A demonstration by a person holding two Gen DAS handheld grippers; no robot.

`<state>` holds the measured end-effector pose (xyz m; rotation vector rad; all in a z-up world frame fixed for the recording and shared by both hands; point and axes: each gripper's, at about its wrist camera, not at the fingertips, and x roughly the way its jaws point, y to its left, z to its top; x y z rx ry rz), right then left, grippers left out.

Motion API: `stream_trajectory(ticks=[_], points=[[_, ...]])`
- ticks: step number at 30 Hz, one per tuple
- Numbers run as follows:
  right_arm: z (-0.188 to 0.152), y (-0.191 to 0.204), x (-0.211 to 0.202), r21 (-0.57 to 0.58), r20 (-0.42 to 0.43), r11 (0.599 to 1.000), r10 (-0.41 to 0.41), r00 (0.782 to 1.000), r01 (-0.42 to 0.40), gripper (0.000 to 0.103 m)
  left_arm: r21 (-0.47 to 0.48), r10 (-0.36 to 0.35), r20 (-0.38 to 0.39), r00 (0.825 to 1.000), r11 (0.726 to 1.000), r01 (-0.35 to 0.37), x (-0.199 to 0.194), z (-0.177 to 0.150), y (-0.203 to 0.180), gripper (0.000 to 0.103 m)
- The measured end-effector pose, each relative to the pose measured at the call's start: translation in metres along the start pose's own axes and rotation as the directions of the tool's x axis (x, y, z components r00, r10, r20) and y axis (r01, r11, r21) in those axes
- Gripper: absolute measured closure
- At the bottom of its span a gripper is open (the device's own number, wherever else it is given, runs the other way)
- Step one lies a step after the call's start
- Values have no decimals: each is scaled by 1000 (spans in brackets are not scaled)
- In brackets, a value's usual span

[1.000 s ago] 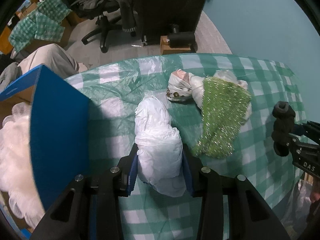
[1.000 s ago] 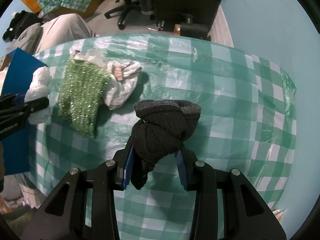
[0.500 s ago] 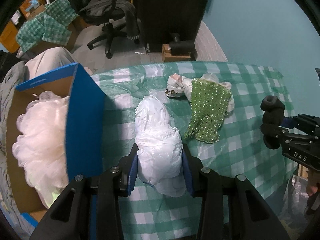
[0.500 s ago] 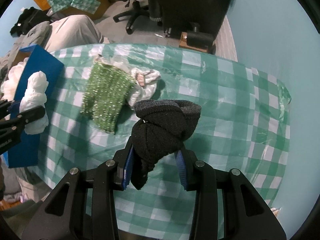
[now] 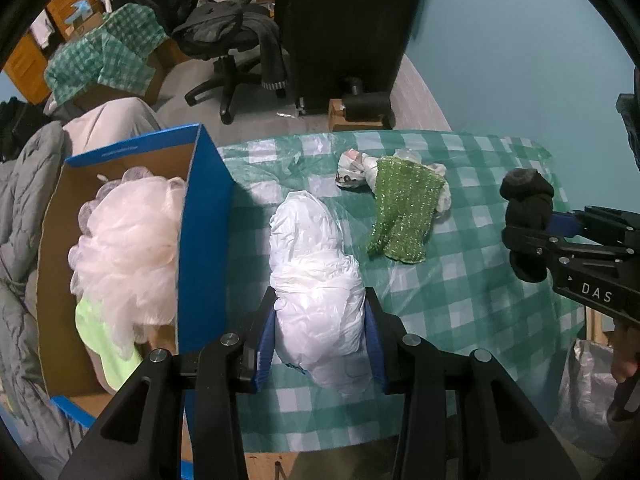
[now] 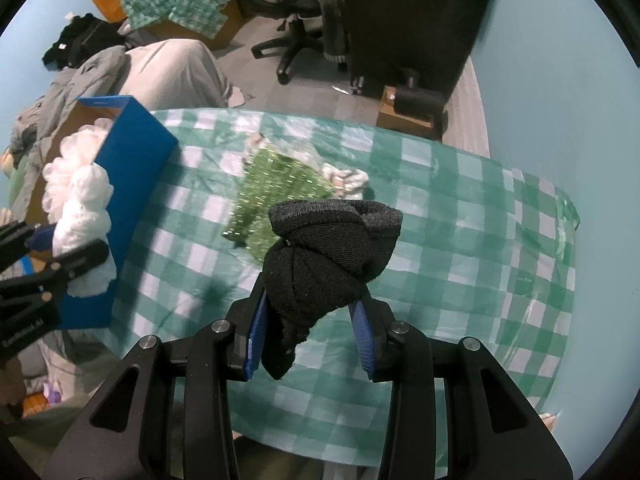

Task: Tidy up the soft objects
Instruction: 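Carry the white bundle in the left gripper while the right carries the black sock to the box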

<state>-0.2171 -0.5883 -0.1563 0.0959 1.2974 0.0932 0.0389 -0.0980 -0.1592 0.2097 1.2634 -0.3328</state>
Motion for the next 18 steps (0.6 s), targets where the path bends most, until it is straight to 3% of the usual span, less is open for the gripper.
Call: stream_trajectory(ticks=[18], points=[[8,65,-26,-97,28,992,80,996,-77,66,-81,41,54,998,996,-37,-48,-22,45,63]])
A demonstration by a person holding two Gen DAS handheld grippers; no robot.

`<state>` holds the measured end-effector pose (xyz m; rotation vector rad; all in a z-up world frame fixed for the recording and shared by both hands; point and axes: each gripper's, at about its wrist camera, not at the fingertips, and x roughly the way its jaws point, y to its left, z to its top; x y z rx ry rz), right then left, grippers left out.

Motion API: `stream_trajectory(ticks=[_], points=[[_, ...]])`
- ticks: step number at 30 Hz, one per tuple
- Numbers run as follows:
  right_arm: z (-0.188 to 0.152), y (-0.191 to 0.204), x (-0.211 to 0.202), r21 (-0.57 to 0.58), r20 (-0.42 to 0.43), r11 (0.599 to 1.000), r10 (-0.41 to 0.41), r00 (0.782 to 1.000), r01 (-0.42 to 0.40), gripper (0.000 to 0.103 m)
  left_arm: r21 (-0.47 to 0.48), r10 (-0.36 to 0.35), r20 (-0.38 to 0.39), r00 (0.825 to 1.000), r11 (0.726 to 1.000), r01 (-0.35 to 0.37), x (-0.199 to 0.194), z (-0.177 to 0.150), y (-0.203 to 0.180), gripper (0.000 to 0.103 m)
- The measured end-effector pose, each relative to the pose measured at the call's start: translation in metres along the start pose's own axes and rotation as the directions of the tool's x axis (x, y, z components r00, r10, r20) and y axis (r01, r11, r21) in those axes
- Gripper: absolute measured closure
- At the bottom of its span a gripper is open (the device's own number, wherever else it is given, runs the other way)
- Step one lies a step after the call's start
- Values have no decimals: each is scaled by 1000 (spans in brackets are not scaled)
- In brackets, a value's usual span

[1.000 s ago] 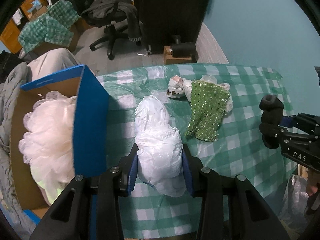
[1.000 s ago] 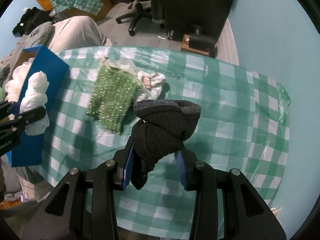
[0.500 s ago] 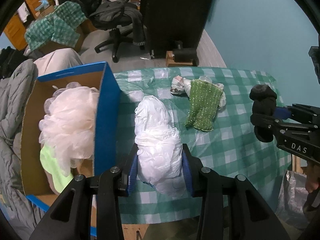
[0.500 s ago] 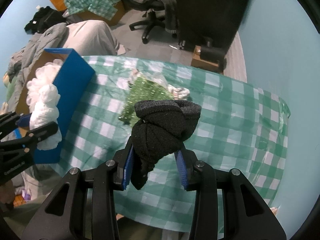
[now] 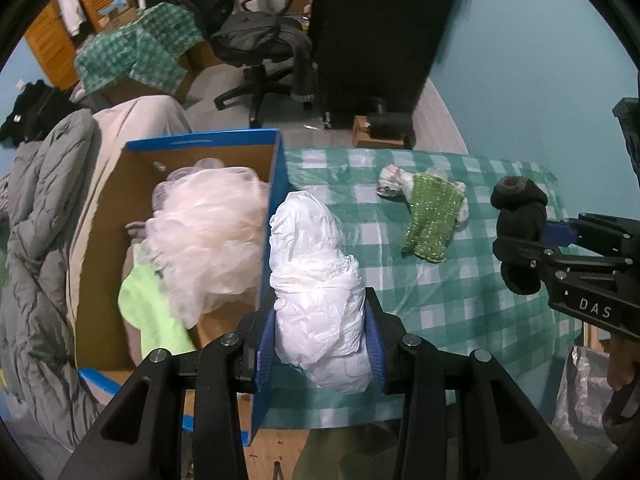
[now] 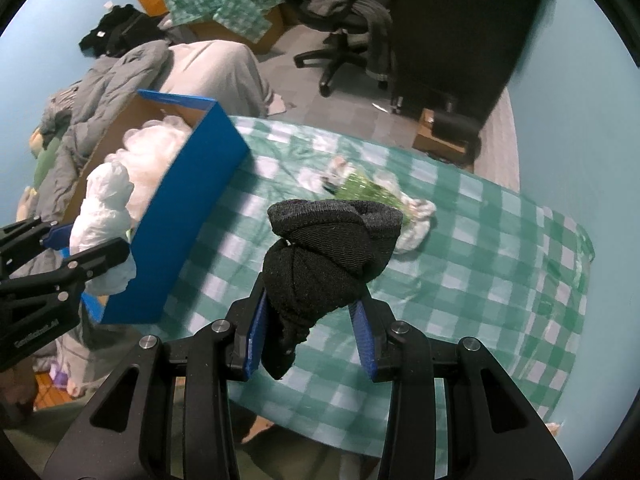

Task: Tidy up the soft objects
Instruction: 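Carry the white bundle in the left gripper while the right carries the black sock to the box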

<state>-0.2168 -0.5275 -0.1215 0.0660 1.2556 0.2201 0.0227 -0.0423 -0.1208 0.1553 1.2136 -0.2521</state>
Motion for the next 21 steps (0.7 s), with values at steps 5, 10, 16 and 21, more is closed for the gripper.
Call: stream_trajectory(ticks=[5,10,16,21], points=[[8,18,-1,-42,1,999,19,1000,-19,66,-49,8,13,1000,999,-8,-8,-6,17,63],[16,40,-1,-89,4,995,43,999,-43,66,-89,26,18,1000,996,-24,-13,-11,35,63],[25,70,4,-149,-2,985,82,997,-81,66,-136,53,21,998,990,-49,-19,-19,59,63],[33,97,10,-202,-10,973,108,994,-108,66,-183,71,12,997,981,-68,-20,-26,80,63]])
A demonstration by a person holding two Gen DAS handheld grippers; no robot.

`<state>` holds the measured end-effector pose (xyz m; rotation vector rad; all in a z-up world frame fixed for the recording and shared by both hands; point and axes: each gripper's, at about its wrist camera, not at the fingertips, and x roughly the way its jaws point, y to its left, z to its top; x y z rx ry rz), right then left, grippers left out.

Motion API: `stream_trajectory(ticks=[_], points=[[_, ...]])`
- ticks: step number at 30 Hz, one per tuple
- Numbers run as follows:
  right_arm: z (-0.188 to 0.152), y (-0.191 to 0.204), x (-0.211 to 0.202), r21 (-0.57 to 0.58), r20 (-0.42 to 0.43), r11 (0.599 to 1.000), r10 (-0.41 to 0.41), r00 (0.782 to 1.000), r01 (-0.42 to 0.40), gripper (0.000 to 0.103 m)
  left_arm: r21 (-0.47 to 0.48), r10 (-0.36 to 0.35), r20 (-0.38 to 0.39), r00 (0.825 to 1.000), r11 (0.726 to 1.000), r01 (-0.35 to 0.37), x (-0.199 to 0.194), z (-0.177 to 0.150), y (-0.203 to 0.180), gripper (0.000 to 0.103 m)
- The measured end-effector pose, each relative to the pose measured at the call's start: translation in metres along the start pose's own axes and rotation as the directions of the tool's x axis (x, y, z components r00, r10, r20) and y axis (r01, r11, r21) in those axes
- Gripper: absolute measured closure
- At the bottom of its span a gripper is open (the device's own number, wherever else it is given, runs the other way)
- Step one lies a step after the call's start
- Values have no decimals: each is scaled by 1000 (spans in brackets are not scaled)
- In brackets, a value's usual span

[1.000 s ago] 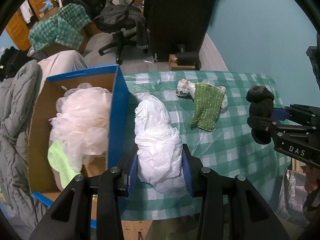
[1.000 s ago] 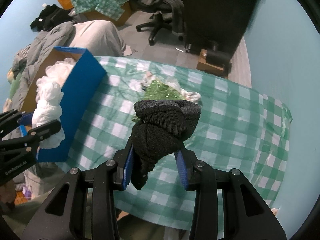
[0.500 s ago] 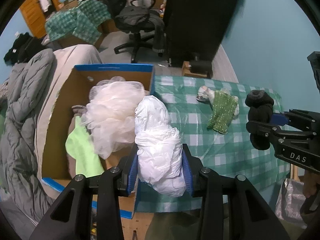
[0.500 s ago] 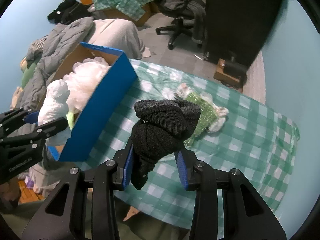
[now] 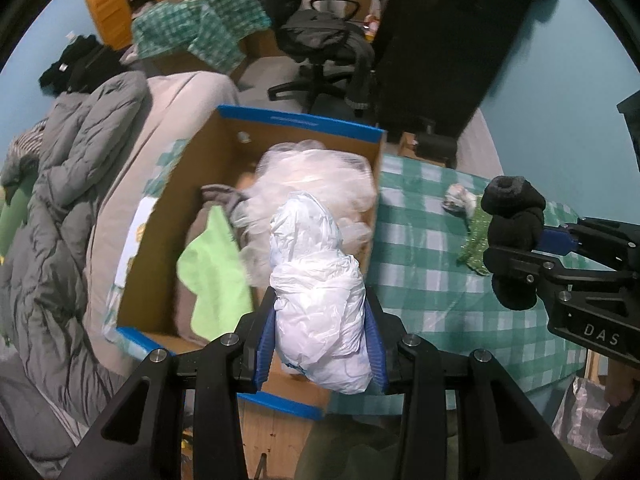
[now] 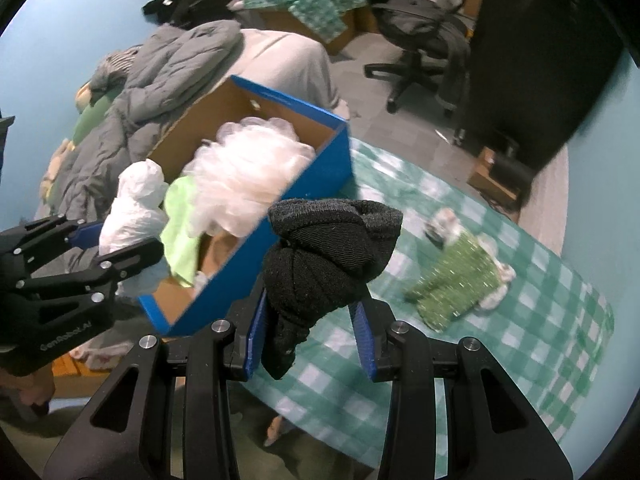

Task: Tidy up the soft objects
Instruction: 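Carry the white bundle in the left gripper while the right carries the black sock to the box, then open the left gripper over the box while the right releases the black sock inside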

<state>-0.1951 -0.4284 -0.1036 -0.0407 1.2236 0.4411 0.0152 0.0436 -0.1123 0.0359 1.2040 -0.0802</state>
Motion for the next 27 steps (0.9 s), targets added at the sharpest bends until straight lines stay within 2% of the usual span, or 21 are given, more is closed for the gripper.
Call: stream_trajectory(ticks=[15,27], points=[[34,61,31,-105,-20,992,66,998,-68,66,-102,35,-26,999,994,-37,15,-5,72,63],[35,101,69,-128,-82,984,117,990,-127,66,-128,22,-61,998,991,-30,43,-7,104,63]])
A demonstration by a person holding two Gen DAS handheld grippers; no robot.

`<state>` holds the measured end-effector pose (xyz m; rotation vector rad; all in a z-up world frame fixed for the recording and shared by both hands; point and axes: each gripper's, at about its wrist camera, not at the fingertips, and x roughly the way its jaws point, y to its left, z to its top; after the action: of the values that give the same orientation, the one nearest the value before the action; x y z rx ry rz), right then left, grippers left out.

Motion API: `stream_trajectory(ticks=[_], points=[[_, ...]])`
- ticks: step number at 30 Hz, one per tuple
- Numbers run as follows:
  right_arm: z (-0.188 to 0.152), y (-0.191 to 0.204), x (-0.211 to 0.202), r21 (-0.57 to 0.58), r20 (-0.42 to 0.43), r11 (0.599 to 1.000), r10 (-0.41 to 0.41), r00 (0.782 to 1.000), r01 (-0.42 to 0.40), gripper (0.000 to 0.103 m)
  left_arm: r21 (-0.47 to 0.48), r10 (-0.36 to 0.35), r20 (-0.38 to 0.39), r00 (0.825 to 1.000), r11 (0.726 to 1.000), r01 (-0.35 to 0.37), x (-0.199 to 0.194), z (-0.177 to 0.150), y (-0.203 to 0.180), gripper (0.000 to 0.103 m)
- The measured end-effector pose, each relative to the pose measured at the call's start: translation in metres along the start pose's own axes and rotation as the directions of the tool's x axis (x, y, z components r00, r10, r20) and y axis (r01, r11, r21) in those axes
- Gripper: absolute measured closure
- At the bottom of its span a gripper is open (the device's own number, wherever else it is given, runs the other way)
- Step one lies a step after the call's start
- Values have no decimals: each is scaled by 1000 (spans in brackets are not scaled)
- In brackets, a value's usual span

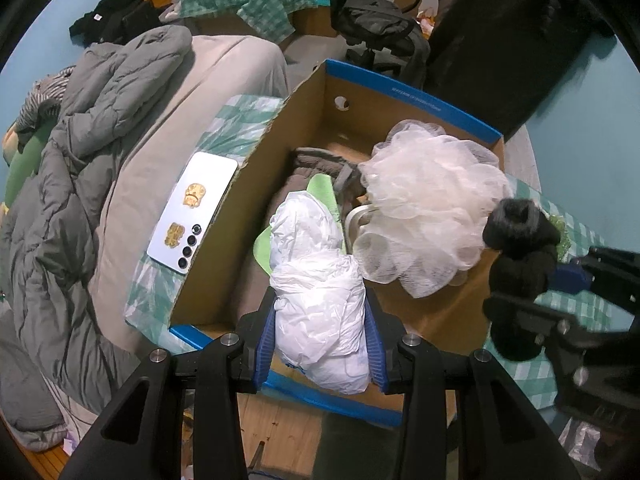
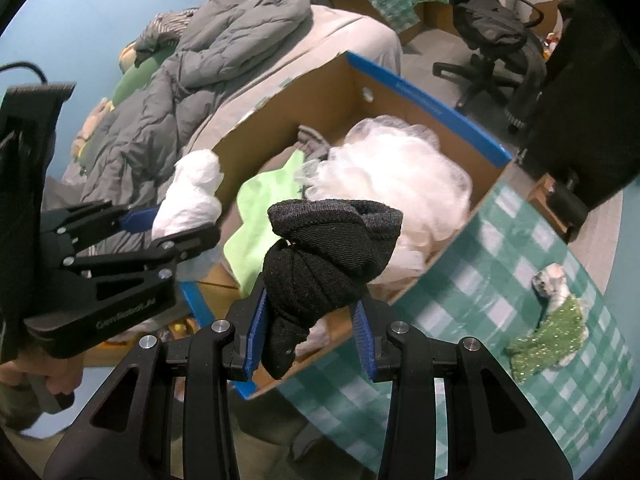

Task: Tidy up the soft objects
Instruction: 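Open the left gripper over the box while the right releases the black sock inside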

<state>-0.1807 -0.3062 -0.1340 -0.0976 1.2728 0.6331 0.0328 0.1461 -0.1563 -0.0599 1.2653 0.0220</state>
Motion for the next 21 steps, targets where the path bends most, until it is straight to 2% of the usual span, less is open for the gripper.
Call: stream_trajectory(ticks=[9,13,15,19,21], points=[[-5,11,24,10,-42,1000,21,999,-21,64,-28,-41,-25,999,999,41,17,-3,13,61],[-6,12,29,10,-54,1000,17,998,-16,63,-23,-30,-29,999,999,29,20,-4,13,59],[-6,11,29,20,-59,1000,18,998,-17,61,-21,-21,-35,999,1000,20,21,-4,14,57],[-7,9,24,32,-43,999,17,999,-15,45,-16,6,-28,1000,1000,-7,21,-3,15,46],[-7,8,20,33,-30,999,9,1000,-8,44,-10,17,-25,1000,1000,-18,20,-2,14,44]])
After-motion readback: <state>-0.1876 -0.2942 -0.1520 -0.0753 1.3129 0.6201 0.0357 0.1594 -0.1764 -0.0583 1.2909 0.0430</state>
